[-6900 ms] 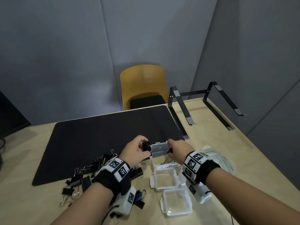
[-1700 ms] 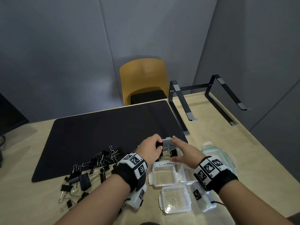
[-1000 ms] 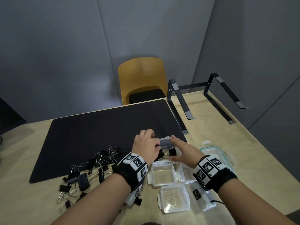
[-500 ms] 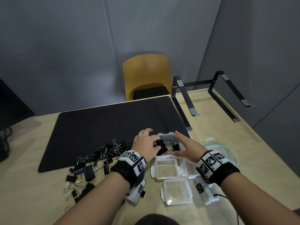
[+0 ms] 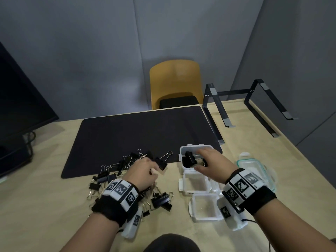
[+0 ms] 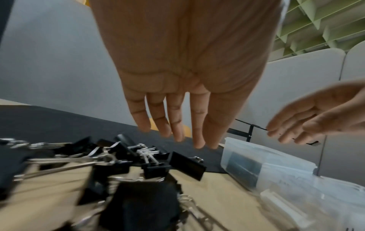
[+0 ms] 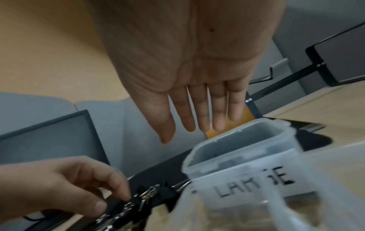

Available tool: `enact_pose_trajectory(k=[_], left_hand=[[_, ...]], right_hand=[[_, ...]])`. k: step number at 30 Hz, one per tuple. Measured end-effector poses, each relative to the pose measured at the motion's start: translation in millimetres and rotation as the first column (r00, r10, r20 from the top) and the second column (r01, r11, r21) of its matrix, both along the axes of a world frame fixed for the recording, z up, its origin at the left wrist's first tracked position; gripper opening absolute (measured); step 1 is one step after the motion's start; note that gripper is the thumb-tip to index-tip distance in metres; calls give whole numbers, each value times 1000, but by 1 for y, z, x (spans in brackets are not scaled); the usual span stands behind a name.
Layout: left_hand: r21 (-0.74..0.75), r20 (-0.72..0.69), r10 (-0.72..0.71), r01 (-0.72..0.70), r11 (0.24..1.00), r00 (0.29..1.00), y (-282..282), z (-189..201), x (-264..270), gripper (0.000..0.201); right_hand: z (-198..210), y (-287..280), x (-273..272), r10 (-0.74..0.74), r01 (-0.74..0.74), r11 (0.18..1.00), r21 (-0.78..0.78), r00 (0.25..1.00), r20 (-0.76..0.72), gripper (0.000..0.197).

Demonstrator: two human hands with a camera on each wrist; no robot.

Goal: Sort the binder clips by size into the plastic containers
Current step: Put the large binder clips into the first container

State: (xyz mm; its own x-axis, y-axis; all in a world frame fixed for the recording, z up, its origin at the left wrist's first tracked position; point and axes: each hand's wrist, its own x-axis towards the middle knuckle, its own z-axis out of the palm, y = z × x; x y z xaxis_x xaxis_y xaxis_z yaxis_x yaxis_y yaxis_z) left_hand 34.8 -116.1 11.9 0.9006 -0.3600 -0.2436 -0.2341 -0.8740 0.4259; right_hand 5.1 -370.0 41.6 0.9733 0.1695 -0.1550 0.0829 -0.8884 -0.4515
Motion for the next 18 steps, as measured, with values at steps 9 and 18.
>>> enact_pose_trajectory(k=[9, 18], left_hand=[[62, -82, 69, -63, 996, 994, 62, -9, -20, 27], [47, -116, 10, -5, 999, 993, 75, -5, -35, 35]], right_hand=[[-9, 78, -38, 85, -85, 996, 2, 987, -140, 32], [-29, 131, -59, -56, 17, 984, -175, 974, -221, 51]])
